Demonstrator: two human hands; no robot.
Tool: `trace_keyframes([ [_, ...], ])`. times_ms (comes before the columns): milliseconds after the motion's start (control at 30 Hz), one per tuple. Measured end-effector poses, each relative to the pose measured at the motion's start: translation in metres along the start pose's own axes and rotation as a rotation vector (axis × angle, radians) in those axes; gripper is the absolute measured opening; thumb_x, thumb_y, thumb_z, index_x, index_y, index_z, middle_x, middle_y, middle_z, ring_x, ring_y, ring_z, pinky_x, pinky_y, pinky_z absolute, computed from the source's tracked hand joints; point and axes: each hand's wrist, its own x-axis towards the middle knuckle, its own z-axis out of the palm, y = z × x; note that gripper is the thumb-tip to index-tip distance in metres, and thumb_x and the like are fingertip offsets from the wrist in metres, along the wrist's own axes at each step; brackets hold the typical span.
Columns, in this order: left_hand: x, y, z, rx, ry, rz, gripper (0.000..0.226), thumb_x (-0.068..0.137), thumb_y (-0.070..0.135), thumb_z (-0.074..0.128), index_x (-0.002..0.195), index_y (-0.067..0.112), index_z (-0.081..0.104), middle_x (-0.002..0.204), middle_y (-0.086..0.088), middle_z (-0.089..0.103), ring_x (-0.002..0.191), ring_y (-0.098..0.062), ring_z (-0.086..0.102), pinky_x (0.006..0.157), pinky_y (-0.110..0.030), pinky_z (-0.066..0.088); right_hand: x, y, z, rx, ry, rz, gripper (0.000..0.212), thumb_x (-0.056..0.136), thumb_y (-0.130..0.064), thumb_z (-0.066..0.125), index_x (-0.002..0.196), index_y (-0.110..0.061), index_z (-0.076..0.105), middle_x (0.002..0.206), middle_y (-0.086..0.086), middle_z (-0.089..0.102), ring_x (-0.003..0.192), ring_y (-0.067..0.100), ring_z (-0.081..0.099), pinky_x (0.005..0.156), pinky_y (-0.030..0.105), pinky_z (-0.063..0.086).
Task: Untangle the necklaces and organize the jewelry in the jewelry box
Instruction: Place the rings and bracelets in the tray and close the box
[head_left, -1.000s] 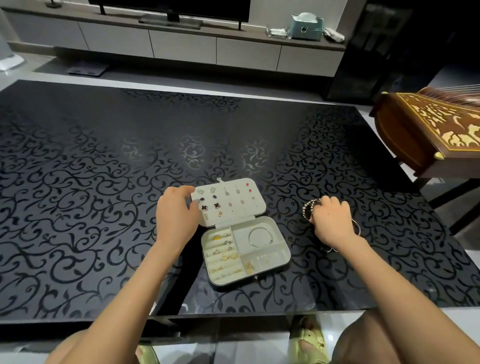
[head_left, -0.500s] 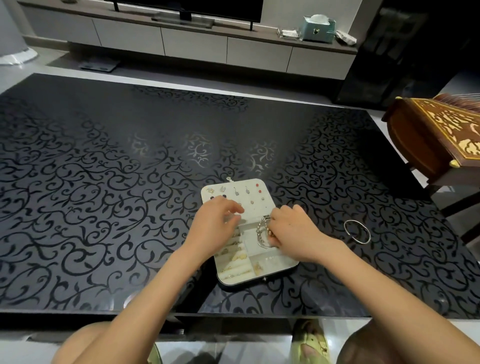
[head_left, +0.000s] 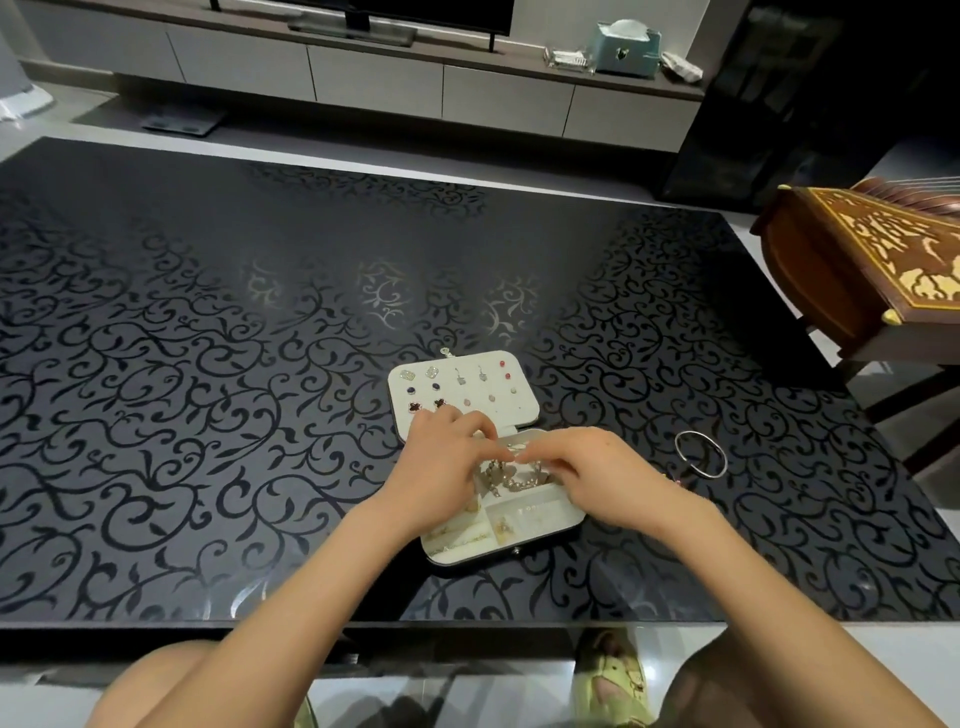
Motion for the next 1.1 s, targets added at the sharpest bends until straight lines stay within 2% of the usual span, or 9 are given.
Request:
trace_keyframes([
  [67, -0.001, 0.002, 0.001, 0.063, -0.013, 0.046, 0.054, 0.080, -0.001, 0.051, 0.116, 0.037, 0.065, 0.124, 0.007, 0.051, 0.106, -0.022, 0.040, 0.078, -0.028, 0.012, -0.014, 0.010, -0.009, 0.135, 0.143, 0.107, 0.035, 0.092, -0.009, 0.049, 0.115, -0.028, 0.066, 0.114, -0.010, 0.066, 0.104, 0.009, 0.058, 0.092, 0.030, 0.046],
  [200, -0.002, 0.000, 0.002, 0.082, 0.005, 0.091, 0.040, 0.073, 0.005, 0.067, 0.094, 0.038, 0.074, 0.119, 0.004, 0.057, 0.101, -0.024, 0.045, 0.076, -0.026, 0.009, -0.039, 0.058, -0.024, -0.214, 0.424, 0.452, 0.022, 0.091, -0.028, 0.056, 0.109, -0.022, 0.067, 0.109, -0.004, 0.068, 0.105, 0.019, 0.060, 0.086, 0.031, 0.045],
  [367, -0.001, -0.001, 0.004, 0.044, 0.022, 0.057, 0.041, 0.066, 0.000, 0.067, 0.083, 0.037, 0.075, 0.110, 0.001, 0.060, 0.099, -0.027, 0.049, 0.075, -0.027, 0.011, -0.052, 0.113, -0.023, -0.431, 0.154, 0.732, 0.030, 0.085, -0.043, 0.062, 0.099, -0.017, 0.065, 0.102, 0.006, 0.065, 0.100, 0.028, 0.057, 0.081, 0.033, 0.043],
  [533, -0.001, 0.004, -0.002, -0.040, 0.018, -0.067, 0.051, 0.075, -0.007, 0.049, 0.091, 0.034, 0.073, 0.115, 0.009, 0.051, 0.108, -0.017, 0.040, 0.085, -0.029, 0.016, -0.047, 0.125, -0.006, -0.510, 0.163, 0.614, 0.017, 0.092, -0.028, 0.053, 0.096, -0.016, 0.064, 0.102, 0.005, 0.063, 0.099, 0.026, 0.054, 0.081, 0.034, 0.043],
  [700, -0.003, -0.010, -0.011, -0.235, 0.227, -0.308, 0.045, 0.081, -0.010, 0.045, 0.085, 0.026, 0.072, 0.104, 0.010, 0.054, 0.105, -0.014, 0.046, 0.090, -0.034, 0.027, -0.041, 0.074, -0.023, -0.368, 0.542, 0.314, 0.008, 0.086, -0.016, 0.063, 0.079, -0.013, 0.065, 0.078, 0.004, 0.064, 0.076, 0.029, 0.057, 0.070, 0.038, 0.042],
  [767, -0.006, -0.016, -0.014, -0.285, 0.246, -0.394, 0.044, 0.084, -0.008, 0.042, 0.086, 0.025, 0.071, 0.106, 0.005, 0.055, 0.106, -0.018, 0.048, 0.094, -0.039, 0.035, -0.032, 0.037, -0.022, -0.323, 0.489, 0.066, 0.010, 0.080, -0.013, 0.069, 0.071, -0.016, 0.065, 0.067, 0.000, 0.062, 0.067, 0.027, 0.055, 0.065, 0.038, 0.045],
  [867, -0.009, -0.019, -0.018, -0.311, 0.245, -0.475, 0.039, 0.086, -0.004, 0.043, 0.089, 0.022, 0.071, 0.105, 0.000, 0.055, 0.104, -0.022, 0.051, 0.085, -0.033, 0.039, -0.012, 0.001, -0.003, -0.331, 0.357, -0.209, 0.033, 0.063, -0.004, 0.074, 0.057, -0.026, 0.049, 0.054, -0.010, 0.046, 0.058, 0.017, 0.040, 0.054, 0.030, 0.037],
  [1000, -0.012, -0.015, -0.018, -0.320, 0.205, -0.483, 0.035, 0.087, -0.003, 0.045, 0.090, 0.021, 0.070, 0.100, 0.002, 0.051, 0.101, -0.021, 0.051, 0.080, -0.027, 0.037, 0.009, -0.001, 0.022, -0.521, 0.276, -0.242, 0.036, 0.049, 0.000, 0.076, 0.051, -0.024, 0.050, 0.051, -0.011, 0.042, 0.059, 0.012, 0.032, 0.056, 0.025, 0.021],
  [1100, -0.014, -0.012, -0.018, -0.334, 0.196, -0.471, 0.035, 0.087, -0.004, 0.045, 0.089, 0.021, 0.069, 0.103, 0.003, 0.052, 0.101, -0.020, 0.050, 0.081, -0.026, 0.037, 0.011, -0.003, 0.024, -0.471, 0.346, -0.276, 0.018, 0.064, -0.017, 0.075, 0.054, -0.026, 0.063, 0.055, -0.013, 0.053, 0.060, 0.013, 0.041, 0.055, 0.026, 0.027],
])
